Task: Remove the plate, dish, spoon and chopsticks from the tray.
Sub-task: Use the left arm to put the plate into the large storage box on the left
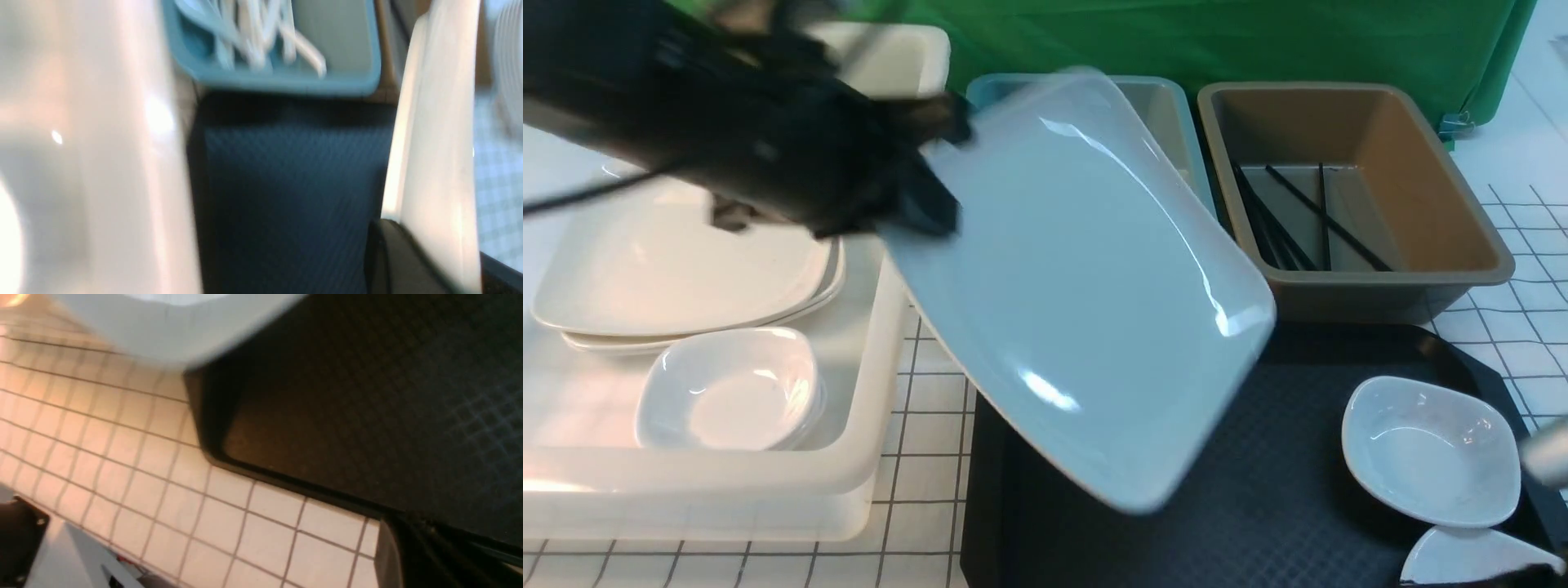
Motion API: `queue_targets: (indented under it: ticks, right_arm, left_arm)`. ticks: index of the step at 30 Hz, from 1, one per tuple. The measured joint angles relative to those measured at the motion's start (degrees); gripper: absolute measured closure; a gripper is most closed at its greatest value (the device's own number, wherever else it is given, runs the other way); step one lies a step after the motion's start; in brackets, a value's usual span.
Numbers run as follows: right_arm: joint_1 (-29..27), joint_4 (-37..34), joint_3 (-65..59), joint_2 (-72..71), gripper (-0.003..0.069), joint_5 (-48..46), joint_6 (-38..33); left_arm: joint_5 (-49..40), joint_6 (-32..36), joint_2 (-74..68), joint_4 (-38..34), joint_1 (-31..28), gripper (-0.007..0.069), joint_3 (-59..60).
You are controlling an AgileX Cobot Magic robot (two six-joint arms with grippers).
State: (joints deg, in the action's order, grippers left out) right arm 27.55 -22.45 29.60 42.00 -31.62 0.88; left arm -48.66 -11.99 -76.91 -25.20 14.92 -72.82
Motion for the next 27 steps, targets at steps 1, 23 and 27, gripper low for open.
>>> queue_targets:
  ticks: [1,23,27]
  right_arm:
    - [0.00,0.06,0.20,-1.87,0.0629,-0.92,0.00]
    - [0.00,0.66,4.75,-6.32,0.0621,-8.45,-1.74]
    - [0.00,0.66,4.75,-6.32,0.0617,-8.39,-1.85]
  left_arm:
    - [-0.37,1.30,1.03,-1.32,-2.86,0.0608,0.00]
    - [-0.80,17.47,-0.82,-15.93,-48.85,0.0608,0.00]
    - [0.35,19.81,-6.03,-16.10,-49.68,0.0608,0.00]
